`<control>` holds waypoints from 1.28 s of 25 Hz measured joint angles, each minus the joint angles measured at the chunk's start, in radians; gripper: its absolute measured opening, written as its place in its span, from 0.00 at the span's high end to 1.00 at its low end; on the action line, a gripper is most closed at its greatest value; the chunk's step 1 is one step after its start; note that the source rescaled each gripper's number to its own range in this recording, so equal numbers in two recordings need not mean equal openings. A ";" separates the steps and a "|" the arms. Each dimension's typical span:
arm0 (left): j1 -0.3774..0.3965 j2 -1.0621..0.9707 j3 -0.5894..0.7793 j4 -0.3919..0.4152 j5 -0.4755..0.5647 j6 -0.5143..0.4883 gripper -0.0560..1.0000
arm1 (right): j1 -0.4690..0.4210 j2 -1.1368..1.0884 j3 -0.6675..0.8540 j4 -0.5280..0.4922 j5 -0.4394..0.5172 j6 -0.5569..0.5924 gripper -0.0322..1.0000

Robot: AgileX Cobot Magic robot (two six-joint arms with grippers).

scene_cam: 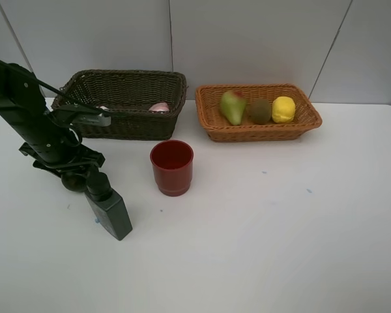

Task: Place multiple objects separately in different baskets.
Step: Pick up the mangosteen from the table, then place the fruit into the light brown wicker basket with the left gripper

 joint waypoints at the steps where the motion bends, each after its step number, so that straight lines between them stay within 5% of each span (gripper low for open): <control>1: 0.000 0.000 0.000 0.000 0.000 0.000 0.14 | 0.000 0.000 0.000 0.000 0.000 0.000 0.00; 12: 0.000 -0.051 -0.001 -0.001 0.036 0.000 0.14 | 0.000 0.000 0.000 0.000 0.000 0.000 0.00; 17: -0.003 -0.136 -0.018 -0.001 0.144 0.000 0.14 | 0.000 0.000 0.000 0.000 0.000 0.000 0.00; 22: -0.003 -0.265 -0.088 -0.001 0.244 0.000 0.14 | 0.000 0.000 0.000 0.000 0.000 0.000 0.00; 32: -0.070 -0.386 -0.311 -0.004 0.231 0.042 0.14 | 0.000 0.000 0.000 0.000 0.000 0.000 0.00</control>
